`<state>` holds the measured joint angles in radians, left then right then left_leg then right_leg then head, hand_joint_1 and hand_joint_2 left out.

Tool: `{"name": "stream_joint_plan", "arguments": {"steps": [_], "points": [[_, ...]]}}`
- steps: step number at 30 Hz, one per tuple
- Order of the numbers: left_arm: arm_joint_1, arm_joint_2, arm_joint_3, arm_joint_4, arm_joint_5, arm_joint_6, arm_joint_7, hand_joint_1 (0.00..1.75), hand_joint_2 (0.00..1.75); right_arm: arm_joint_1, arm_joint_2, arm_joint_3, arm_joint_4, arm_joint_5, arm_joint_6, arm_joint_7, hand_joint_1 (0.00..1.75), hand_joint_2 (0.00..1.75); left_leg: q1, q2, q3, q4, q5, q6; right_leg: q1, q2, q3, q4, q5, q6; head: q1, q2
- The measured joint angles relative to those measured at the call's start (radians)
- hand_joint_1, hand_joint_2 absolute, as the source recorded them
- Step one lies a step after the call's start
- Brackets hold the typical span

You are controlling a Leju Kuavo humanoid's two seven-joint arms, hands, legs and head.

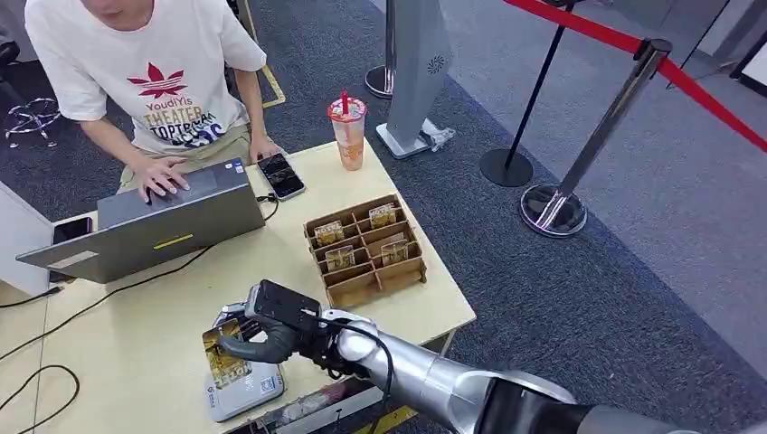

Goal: Pass the card to the sensor for recognition and then transmit it.

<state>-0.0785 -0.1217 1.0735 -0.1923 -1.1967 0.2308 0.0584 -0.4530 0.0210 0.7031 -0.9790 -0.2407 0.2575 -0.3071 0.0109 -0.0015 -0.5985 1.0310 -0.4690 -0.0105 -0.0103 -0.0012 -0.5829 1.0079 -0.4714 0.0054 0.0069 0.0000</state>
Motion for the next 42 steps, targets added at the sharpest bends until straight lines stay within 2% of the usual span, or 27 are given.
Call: {"name": "stream_joint_plan", "arguments": {"steps": [7, 16, 31, 42], "points": [[0.000, -0.002, 0.000, 0.000, 0.000, 0.000, 0.001, 0.00, 1.75, -0.020, 0.011, 0.014, 0.138, 0.008, -0.028, -0.007, 1.75, 1.75, 0.000, 0.000, 0.000, 0.000, 0.000, 0.000, 0.000, 0.000, 0.000, 0.000, 0.000, 0.000, 0.000, 0.000], [0.000, -0.004, 0.000, 0.000, 0.000, 0.000, 0.002, 0.00, 1.75, -0.028, 0.024, 0.016, 0.259, 0.025, -0.028, -0.007, 1.75, 1.75, 0.000, 0.000, 0.000, 0.000, 0.000, 0.000, 0.000, 0.000, 0.000, 0.000, 0.000, 0.000, 0.000, 0.000], [-0.003, -0.004, -0.002, 0.000, -0.031, -0.007, -0.007, 0.00, 1.75, 0.011, 0.022, 0.017, 0.361, 0.025, -0.039, 0.010, 1.75, 1.75, 0.000, 0.001, 0.001, 0.000, 0.000, 0.000, 0.000, 0.001, 0.000, 0.000, 0.000, 0.000, 0.000, 0.000], [-0.018, -0.004, -0.003, 0.000, -0.041, -0.013, 0.012, 0.00, 1.75, 0.021, 0.013, 0.017, 0.375, 0.025, -0.055, 0.011, 1.75, 1.75, 0.000, 0.002, 0.005, 0.000, 0.000, 0.000, 0.000, 0.002, 0.003, -0.001, 0.000, 0.000, 0.000, 0.000]]}}
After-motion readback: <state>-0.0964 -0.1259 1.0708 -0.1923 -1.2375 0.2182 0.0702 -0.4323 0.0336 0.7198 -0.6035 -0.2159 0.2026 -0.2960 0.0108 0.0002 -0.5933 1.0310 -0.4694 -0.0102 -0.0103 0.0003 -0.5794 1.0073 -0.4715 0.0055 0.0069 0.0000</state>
